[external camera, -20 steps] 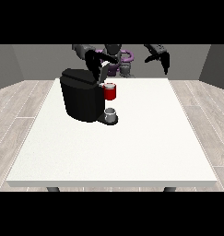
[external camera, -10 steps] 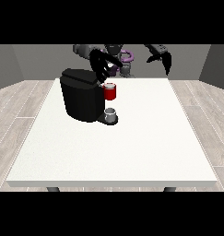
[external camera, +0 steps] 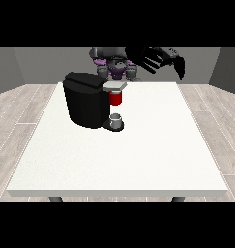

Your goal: Insert the coffee pod into the coffee machine and close the lid

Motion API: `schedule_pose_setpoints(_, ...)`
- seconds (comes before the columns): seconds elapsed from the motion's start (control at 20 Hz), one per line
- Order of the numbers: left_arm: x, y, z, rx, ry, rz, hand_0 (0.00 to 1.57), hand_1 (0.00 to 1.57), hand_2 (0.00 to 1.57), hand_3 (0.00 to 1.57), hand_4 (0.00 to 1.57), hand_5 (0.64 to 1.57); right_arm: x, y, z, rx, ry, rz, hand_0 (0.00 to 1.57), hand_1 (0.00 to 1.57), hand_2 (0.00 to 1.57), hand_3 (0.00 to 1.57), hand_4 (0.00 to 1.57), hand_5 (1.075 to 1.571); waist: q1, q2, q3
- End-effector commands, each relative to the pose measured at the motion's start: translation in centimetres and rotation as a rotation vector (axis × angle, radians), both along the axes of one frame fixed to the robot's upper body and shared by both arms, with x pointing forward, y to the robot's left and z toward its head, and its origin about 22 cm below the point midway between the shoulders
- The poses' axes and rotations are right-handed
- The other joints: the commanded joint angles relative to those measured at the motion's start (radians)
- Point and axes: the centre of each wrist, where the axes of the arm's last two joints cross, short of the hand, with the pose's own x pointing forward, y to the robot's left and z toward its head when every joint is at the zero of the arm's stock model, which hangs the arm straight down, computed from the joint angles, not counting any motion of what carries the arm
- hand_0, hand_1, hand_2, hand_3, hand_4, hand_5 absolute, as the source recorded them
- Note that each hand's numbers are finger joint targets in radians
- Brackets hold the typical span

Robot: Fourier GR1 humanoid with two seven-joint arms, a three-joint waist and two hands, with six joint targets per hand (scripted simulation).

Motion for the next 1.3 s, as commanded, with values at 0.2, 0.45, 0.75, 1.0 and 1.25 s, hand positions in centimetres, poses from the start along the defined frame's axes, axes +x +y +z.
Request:
schedule_pose_setpoints(0.2,0.7,-0.6,1.3,-0.004,-0.043,-0.024,0.00,0.00,0.00,0.00,0.31,1.571,0.9,3.3,3.6,-0.043,-0.117,0.103,0.00,0.00,0.00,0.00,0.00,1.571,0.022,0.069,-0.0083)
schedule_pose_setpoints(0.45,1.0,-2.0,3.4,-0.010,-0.090,-0.066,0.00,0.00,0.00,0.00,0.32,1.571,1.9,4.2,4.6,0.023,-0.120,0.100,0.00,0.00,0.00,0.00,0.00,1.571,0.058,0.105,-0.0082)
schedule_pose_setpoints(0.75,-0.1,-2.4,2.0,0.006,-0.072,-0.071,0.00,0.00,0.00,0.00,0.25,1.571,2.8,5.2,2.0,0.022,-0.115,0.130,0.00,0.00,0.00,0.00,0.00,1.571,0.029,0.076,-0.0082)
schedule_pose_setpoints(1.0,-0.6,1.3,1.1,0.009,-0.032,-0.021,0.00,0.00,0.00,0.00,0.27,1.571,2.4,6.8,-1.3,0.047,-0.122,0.254,0.00,0.00,0.00,0.00,0.00,1.571,-0.020,0.007,-0.0081)
schedule_pose_setpoints(1.25,-1.6,2.1,-2.0,-0.006,0.067,0.063,0.00,0.00,0.00,0.00,0.27,1.571,1.2,10.3,-5.5,0.062,-0.079,0.393,0.00,0.00,0.00,0.00,0.18,1.571,-0.116,-0.072,-0.0080)
